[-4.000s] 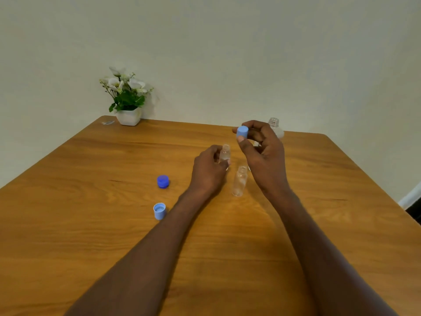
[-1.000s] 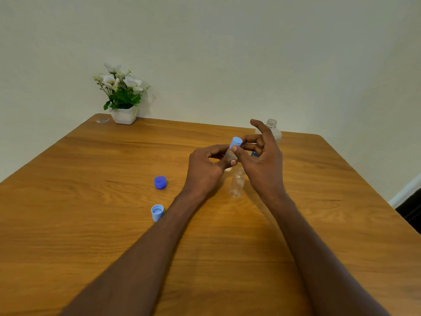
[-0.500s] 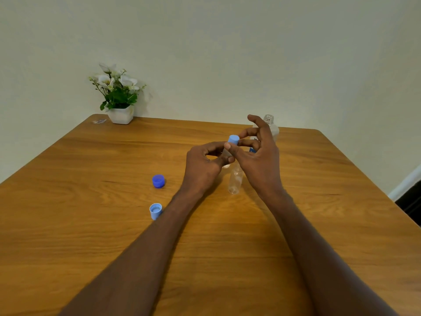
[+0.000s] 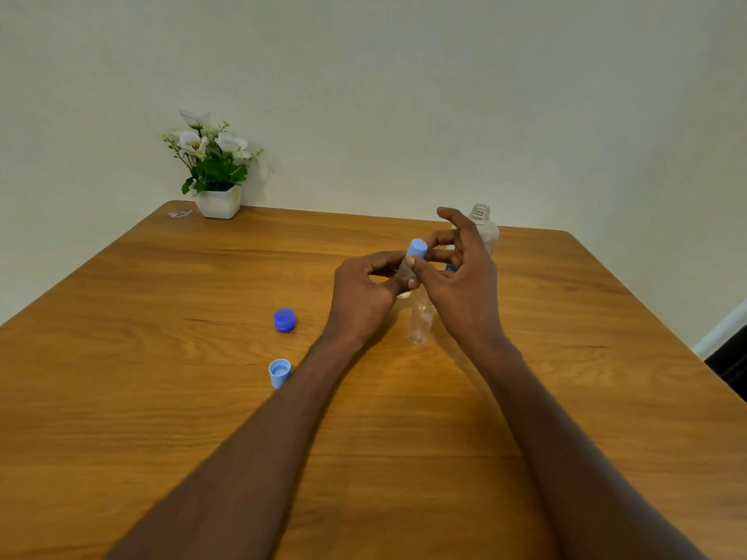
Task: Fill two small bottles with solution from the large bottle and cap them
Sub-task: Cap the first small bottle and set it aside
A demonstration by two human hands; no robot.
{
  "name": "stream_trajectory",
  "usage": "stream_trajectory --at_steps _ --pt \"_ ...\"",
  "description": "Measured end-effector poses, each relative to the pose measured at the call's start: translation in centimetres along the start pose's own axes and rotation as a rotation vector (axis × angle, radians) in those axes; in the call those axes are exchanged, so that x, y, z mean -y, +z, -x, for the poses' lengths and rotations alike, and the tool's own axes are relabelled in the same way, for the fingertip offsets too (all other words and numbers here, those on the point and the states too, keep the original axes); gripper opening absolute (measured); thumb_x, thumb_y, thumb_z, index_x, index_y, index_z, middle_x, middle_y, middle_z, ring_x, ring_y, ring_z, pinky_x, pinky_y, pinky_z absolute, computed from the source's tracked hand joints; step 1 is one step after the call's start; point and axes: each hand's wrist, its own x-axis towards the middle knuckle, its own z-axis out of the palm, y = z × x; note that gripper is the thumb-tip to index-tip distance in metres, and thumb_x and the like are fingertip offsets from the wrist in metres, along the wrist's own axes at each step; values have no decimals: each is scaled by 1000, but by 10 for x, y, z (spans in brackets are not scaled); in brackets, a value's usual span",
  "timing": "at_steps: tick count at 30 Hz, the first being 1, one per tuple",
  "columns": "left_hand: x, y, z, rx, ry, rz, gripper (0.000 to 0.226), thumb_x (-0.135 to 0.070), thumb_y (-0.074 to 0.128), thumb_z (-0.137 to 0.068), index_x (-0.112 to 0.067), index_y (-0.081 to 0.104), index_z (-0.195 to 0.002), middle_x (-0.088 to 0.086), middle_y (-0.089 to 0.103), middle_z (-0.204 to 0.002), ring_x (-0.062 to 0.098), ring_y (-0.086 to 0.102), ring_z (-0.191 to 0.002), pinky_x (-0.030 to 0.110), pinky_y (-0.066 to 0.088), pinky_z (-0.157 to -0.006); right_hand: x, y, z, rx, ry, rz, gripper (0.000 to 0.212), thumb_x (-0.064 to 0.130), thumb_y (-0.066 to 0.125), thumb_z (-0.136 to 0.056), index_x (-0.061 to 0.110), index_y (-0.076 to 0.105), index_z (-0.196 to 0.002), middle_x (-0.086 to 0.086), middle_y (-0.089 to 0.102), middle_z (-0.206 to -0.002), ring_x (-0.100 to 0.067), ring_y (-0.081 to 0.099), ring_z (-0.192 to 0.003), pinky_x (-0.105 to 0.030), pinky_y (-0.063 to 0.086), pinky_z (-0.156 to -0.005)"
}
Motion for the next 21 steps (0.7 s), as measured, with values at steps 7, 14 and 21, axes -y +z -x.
stream_trajectory --at_steps 7,14,21 --pt "-1 0 1 1 -2 24 31 -17 82 -85 -18 80 -116 -10 80 -104 6 72 -99 28 58 -89 0 -1 0 27 8 -27 69 7 78 -92 22 46 -151 1 66 -121 -7 70 -103 -15 56 -70" --pt "-3 1 2 19 1 28 28 -14 80 -87 -19 81 -114 -10 80 -103 4 72 -99 24 57 -87 0 0 1 22 10 6 68 12 81 -90 22 48 -149 2 67 -118 -3 68 -101 -9 51 -73" --pt "-5 0 1 7 8 36 35 -10 81 -83 -19 79 -117 -12 79 -104 2 72 -99 19 55 -83 1 0 1 -48 12 27 58 18 84 -87 24 57 -138 10 70 -104 -4 67 -96 -17 53 -78"
